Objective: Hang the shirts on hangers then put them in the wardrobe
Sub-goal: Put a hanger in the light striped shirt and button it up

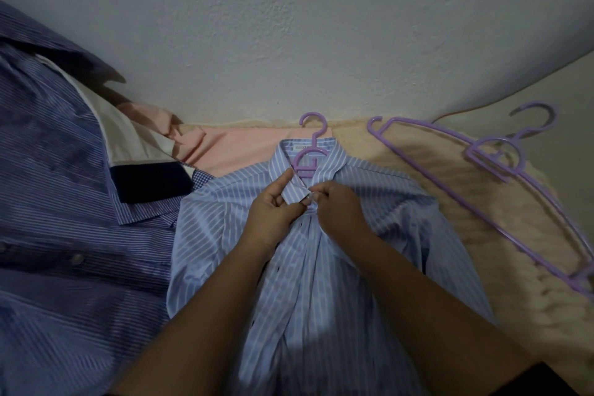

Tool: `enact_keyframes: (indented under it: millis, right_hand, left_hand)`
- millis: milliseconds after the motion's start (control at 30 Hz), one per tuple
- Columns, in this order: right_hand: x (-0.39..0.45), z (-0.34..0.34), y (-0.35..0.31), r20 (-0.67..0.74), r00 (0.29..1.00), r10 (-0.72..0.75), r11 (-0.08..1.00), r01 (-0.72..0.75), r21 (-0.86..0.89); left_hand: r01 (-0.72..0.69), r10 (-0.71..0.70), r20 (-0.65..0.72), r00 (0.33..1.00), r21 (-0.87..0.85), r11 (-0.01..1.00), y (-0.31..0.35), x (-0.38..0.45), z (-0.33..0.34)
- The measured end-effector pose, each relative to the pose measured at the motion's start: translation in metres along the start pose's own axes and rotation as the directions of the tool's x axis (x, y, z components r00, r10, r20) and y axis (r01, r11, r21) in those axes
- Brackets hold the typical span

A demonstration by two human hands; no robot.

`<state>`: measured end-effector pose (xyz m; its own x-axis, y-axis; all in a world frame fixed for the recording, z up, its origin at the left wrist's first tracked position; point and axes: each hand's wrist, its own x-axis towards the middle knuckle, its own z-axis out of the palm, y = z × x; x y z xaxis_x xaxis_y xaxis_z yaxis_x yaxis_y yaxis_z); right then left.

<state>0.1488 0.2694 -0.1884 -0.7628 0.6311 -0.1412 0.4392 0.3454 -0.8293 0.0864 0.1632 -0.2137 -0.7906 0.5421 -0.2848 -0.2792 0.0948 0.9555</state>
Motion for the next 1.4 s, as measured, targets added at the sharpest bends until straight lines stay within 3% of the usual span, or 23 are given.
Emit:
enact_keyframes:
  millis: [100, 233, 333, 533, 700, 867, 1000, 1267, 1400]
  right_hand:
    - [0.002, -0.002, -0.001, 0.06, 0.997, 0.041, 0.999, -0.041, 0.006]
    - [0.006, -0.008, -0.005, 0.188, 0.975, 0.117, 0.992, -0.122, 0.014]
    - [0.009, -0.017, -0.007, 0.246, 0.954, 0.172, 0.966, -0.212, 0.147]
    - [0.006, -0.018, -0.001, -0.037, 0.998, 0.054, 0.955, -0.041, 0.293]
    - [-0.02, -0.018, 0.012, -0.164, 0.986, 0.019, 0.987, 0.009, 0.163]
    - [-0.059, -0.006, 0.024, -0.074, 0.994, 0.079, 0.974, -0.061, 0.217]
    - [-0.074, -0.003, 0.026, -0.048, 0.995, 0.093, 0.976, -0.082, 0.201]
    - [-0.069, -0.003, 0.012, -0.075, 0.994, 0.078, 0.984, -0.065, 0.163]
    - [-0.07, -0.002, 0.011, -0.121, 0.991, 0.059, 0.989, -0.042, 0.139]
  left_hand:
    - [-0.01, 0.012, -0.031, 0.999, 0.057, 0.998, 0.004, -0.003, 0.003]
    - [-0.02, 0.021, -0.063, 0.998, 0.011, 1.0, 0.004, -0.003, 0.006]
    - [-0.02, 0.017, -0.075, 0.997, -0.03, 0.999, 0.005, -0.001, 0.007]
    - [-0.03, 0.02, -0.096, 0.995, -0.098, 0.995, 0.019, 0.008, 0.005]
    - [-0.07, 0.071, -0.131, 0.989, 0.009, 0.997, 0.022, -0.012, 0.002]
    - [-0.069, 0.075, -0.179, 0.981, 0.039, 0.997, 0.016, -0.052, 0.008]
    - [-0.018, 0.056, -0.228, 0.972, 0.167, 0.986, 0.005, -0.072, 0.008]
    - [-0.007, 0.096, -0.261, 0.961, 0.323, 0.946, 0.001, -0.076, 0.011]
    - [-0.043, 0.119, -0.195, 0.974, 0.355, 0.934, 0.0, -0.075, 0.014]
